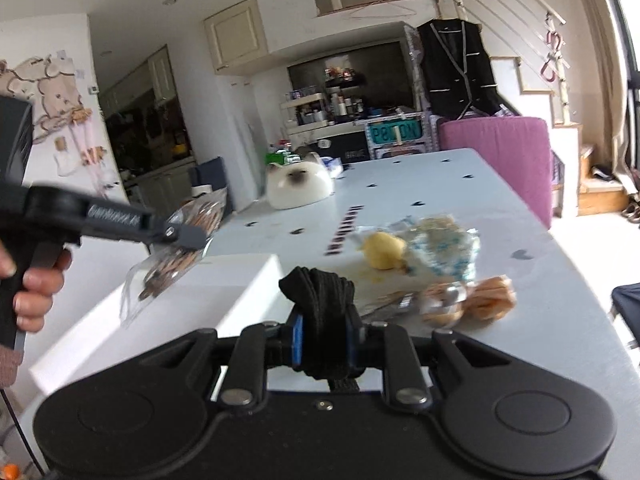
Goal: Organize soft objects
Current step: 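Carry the bagged cords into the white tray and open the left tool, then lower the black cloth into the white tray and open the right tool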
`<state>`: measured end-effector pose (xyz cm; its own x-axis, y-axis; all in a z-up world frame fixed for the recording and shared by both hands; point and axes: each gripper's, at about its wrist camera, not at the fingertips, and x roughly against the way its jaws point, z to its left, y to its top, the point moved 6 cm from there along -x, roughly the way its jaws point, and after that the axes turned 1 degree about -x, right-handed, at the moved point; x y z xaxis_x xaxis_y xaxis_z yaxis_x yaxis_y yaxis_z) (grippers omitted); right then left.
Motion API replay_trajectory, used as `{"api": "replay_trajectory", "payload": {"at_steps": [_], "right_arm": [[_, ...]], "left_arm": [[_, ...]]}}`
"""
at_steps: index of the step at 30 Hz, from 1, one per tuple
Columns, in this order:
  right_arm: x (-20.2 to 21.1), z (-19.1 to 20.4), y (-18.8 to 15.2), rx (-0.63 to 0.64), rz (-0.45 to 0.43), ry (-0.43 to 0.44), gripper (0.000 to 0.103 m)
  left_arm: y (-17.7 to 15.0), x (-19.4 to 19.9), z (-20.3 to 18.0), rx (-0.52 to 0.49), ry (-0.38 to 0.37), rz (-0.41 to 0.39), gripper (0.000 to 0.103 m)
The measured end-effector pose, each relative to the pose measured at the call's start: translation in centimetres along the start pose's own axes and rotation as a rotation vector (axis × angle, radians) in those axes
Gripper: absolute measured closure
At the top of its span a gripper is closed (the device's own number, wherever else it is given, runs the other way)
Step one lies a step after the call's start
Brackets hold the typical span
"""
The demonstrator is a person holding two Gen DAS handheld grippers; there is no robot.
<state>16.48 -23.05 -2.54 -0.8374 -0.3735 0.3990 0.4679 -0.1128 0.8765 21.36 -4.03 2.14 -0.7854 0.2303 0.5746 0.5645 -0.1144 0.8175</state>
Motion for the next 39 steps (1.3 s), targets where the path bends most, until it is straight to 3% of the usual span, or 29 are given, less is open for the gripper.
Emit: {"api": "replay_trajectory", "payload": {"at_steps": [11,17,28,30,32,34,36,39], "right_arm": [[-0.7,7.5,-1.1,0.063,0.051,0.127,0.082],[-1.2,11.0,-2.1,0.081,0.101,0.185,0.082],[-2.9,15.1,-4.4,0.131,0.193,0.195,0.078],[-3.1,15.5,-4.8,0.149,0.212,0.201,0.073],[-3.1,15.8,-5.2,0.177,0.223,0.211,0.053],[-2.8,15.9,-5.4,0.193,0.224,0.215,0.045],[-2.5,15.9,-5.4,0.198,0.226,0.216,0.045],[-2.1,15.7,-5.2,0.197,0.227,0.215,0.045]], "left_arm": [[-6.1,5.3,9.2,-0.049,0.135,0.075,0.080],[-9.6,5.8,13.2,-0.078,0.169,0.142,0.080],[-13.3,4.4,17.5,-0.182,0.239,0.240,0.079],[-13.7,4.2,18.0,-0.188,0.249,0.250,0.075],[-14.2,4.1,18.5,-0.178,0.256,0.258,0.067],[-14.5,4.0,18.9,-0.162,0.263,0.264,0.057],[-14.5,4.3,18.8,-0.158,0.248,0.250,0.046],[-14.3,4.8,18.4,-0.143,0.225,0.233,0.045]]}}
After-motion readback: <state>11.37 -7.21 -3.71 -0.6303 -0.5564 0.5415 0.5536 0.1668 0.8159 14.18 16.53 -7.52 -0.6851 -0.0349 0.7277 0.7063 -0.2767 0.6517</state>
